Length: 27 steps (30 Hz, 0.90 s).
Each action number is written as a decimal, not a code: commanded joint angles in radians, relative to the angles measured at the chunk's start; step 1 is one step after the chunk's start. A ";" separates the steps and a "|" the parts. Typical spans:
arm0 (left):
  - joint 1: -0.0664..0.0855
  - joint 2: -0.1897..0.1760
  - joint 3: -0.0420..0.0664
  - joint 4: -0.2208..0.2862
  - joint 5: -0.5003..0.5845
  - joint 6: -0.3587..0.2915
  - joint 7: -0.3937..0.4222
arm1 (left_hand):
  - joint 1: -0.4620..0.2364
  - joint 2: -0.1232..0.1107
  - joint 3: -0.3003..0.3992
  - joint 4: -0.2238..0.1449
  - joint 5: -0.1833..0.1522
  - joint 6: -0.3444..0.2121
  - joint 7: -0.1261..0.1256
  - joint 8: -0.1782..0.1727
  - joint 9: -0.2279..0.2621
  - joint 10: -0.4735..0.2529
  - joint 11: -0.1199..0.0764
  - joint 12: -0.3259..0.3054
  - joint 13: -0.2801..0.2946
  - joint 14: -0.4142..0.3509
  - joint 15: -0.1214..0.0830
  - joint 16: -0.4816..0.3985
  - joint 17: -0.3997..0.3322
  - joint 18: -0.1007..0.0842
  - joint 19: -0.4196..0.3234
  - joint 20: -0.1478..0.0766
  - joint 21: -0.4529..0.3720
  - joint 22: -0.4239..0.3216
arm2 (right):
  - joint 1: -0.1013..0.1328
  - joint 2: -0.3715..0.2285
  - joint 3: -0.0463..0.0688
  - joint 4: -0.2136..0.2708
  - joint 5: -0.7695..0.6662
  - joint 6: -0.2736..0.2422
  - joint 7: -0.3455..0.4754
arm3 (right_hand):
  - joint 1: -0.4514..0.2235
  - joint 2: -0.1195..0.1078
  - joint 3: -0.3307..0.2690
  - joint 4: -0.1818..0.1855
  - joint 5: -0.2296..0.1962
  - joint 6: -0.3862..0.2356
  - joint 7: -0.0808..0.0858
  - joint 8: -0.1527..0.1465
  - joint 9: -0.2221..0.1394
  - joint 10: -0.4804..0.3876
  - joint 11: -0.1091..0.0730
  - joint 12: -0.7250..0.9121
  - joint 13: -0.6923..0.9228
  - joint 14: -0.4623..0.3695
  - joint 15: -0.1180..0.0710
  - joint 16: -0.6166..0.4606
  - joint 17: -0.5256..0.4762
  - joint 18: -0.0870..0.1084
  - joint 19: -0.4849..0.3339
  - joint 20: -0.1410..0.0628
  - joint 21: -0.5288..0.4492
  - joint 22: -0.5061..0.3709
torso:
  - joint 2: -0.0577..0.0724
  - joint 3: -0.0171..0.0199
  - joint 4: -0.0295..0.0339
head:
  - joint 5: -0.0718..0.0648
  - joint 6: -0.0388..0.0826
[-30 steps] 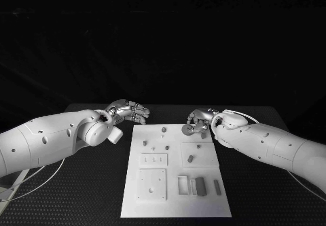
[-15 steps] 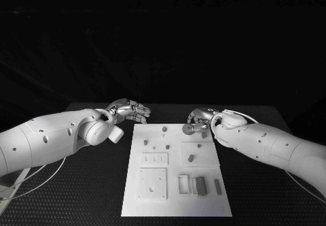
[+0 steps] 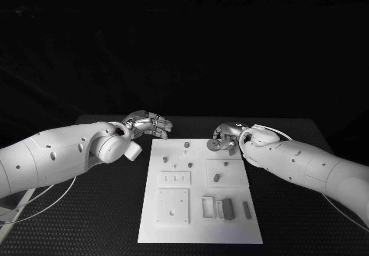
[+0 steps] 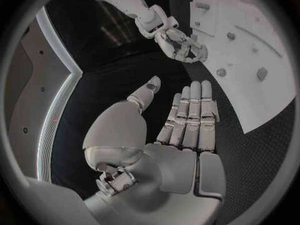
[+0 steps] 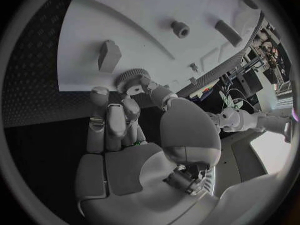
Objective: Assemble the parts on the task board
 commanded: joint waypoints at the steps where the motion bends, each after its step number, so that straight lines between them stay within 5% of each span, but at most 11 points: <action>1: 0.001 0.003 0.001 0.002 -0.004 0.015 0.011 | 0.006 -0.005 -0.004 0.001 -0.004 -0.007 0.021 0.003 -0.002 -0.001 0.008 -0.006 0.000 0.002 0.003 -0.005 0.002 0.003 -0.002 -0.006 -0.005 -0.001 | -0.006 0.002 -0.002 -0.002 -0.011 0.023 -0.003 | -0.008 0.008 -0.001 0.005 0.002 0.001 0.005 -0.003 -0.001 -0.008 0.001 -0.002 -0.001 -0.002 0.009 0.005 0.000 0.030 -0.008 -0.001 0.007 0.022 | 0.000 0.0005 -0.0008 | 0.000 -0.003; 8: 0.000 0.004 0.001 0.004 -0.004 0.018 0.010 | 0.006 -0.005 -0.005 0.001 -0.004 -0.007 0.021 0.003 -0.002 -0.001 0.008 -0.007 0.000 0.002 0.003 -0.006 0.002 0.003 -0.002 -0.006 -0.005 -0.001 | -0.006 0.006 -0.002 -0.001 -0.015 0.024 -0.005 | -0.005 0.038 0.004 0.002 0.002 0.009 0.009 0.002 -0.002 -0.010 0.005 -0.001 -0.004 -0.002 0.013 0.007 -0.002 0.030 -0.011 -0.001 0.009 0.022 | 0.000 0.0014 -0.0005 | 0.000 -0.006; 27: 0.000 0.004 0.001 0.008 -0.004 0.015 0.009 | 0.004 -0.003 -0.005 0.002 -0.004 -0.007 0.021 0.003 -0.002 -0.001 0.008 -0.007 0.000 0.003 0.003 -0.008 0.004 0.003 -0.001 -0.006 -0.006 -0.001 | -0.013 0.019 -0.003 -0.007 -0.105 0.003 -0.048 | 0.005 0.032 0.002 -0.027 0.002 0.056 0.008 0.026 0.005 -0.009 0.005 0.002 -0.010 -0.002 0.013 0.010 -0.005 0.030 -0.013 -0.001 0.014 0.021 | 0.002 0.0011 -0.0008 | 0.002 -0.012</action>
